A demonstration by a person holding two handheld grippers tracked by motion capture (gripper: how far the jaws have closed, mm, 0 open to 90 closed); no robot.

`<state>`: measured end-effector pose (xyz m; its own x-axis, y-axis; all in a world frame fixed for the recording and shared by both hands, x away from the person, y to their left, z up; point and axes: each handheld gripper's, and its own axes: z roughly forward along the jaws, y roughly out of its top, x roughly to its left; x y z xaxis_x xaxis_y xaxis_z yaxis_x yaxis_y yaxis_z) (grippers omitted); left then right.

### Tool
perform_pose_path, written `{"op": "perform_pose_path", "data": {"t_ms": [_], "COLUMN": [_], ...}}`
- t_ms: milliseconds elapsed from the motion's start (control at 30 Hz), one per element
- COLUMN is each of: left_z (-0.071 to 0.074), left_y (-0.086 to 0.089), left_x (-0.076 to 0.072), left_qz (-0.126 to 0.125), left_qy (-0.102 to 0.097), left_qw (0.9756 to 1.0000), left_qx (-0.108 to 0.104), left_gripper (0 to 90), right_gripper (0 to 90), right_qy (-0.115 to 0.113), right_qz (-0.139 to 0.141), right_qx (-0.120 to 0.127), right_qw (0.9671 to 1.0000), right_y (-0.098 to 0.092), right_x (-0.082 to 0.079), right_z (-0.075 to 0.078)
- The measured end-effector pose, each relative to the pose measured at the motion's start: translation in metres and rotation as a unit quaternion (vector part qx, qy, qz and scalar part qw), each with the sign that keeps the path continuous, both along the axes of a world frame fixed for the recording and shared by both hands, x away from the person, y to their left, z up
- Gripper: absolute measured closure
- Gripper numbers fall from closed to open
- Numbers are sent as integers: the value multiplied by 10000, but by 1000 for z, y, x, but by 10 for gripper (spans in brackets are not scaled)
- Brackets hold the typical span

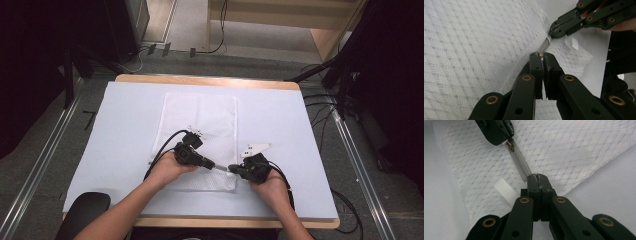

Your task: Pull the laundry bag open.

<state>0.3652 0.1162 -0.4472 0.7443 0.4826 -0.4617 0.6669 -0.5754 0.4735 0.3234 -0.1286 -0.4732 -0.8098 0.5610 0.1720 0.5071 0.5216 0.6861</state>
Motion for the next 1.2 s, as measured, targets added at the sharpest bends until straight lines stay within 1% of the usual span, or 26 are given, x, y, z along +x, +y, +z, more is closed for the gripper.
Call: {"op": "perform_pose_path", "data": {"t_ms": [33,67,100,133,233,333,367,400,467,500,533,600,667,700,767,800,833,867,900,933,967,1000,1033,1067,1133,1200], "left_z": [0,0,0,-1,-1,0,0,0,-1,-1,0,1,2,2,2,2,1,1,1,2,2,2,2,3,4,6], "left_y": [0,0,0,0,1,2,2,3,5,6,6,8,11,12,11,11,12,12,12,13,14,15,15,15,19,24], "left_x": [-1,-1,-1,-1,-1,-1,-1,-1,-1,0,0,-1,-1,-1,-2,-2,-2,-2,-3,-2,-2,-2,-2,-3,-2,-1], "left_qz": [9,0,20,29,19,29,62,91,93,86,89,113,126,120,148,96,100,91,112,136,123,157,124,172,166,216], "left_qy": [-8,0,14,84,120,83,110,104,144,98,124,87,91,124,89,88,79,76,59,101,80,86,64,45,37,24], "left_qw": [10000,10000,10000,10000,9999,9999,9999,9998,9998,9998,9998,9998,9998,9998,9997,9997,9997,9996,9996,9996,9996,9996,9996,9995,9995,9994], "left_qx": [10,44,29,22,61,91,76,123,115,123,111,154,154,124,161,201,193,249,244,232,233,196,258,255,272,274], "left_gripper": [880,881,880,880,881,881,881,882,881,881,882,881,881,881,881,881,881,881,882,881,882,882,882,882,882,882], "right_gripper": [900,900,900,900,900,900,900,900,900,900,900,900,900,900,900,900,900,900,900,900,900,900,900,900,900,900], "right_qy": [-39,-15,6,3,54,63,68,75,73,71,72,77,60,60,69,63,61,67,64,67,54,60,67,70,64,79], "right_qz": [35,43,37,57,47,68,88,84,96,100,106,107,134,137,146,153,158,160,171,170,180,183,175,172,159,168], "right_qx": [0,3,6,10,9,-9,-9,-3,-1,1,0,-5,-10,3,7,-4,-5,4,0,7,1,-1,5,-11,-38,-24], "right_qw": [10000,10000,10000,10000,10000,10000,9999,9999,9999,9999,9999,9999,9999,9999,9999,9999,9999,9998,9998,9998,9998,9998,9998,9998,9998,9998], "right_y": [0,0,0,0,0,2,2,2,3,3,3,4,4,4,5,5,5,5,5,5,5,5,6,6,6,6], "right_x": [1,1,1,1,1,2,3,3,3,3,3,3,4,4,4,4,4,4,4,4,4,4,4,4,4,4], "right_z": [0,0,0,0,0,1,1,1,1,1,1,1,1,1,1,1,1,1,1,1,1,1,1,1,1,1]}}
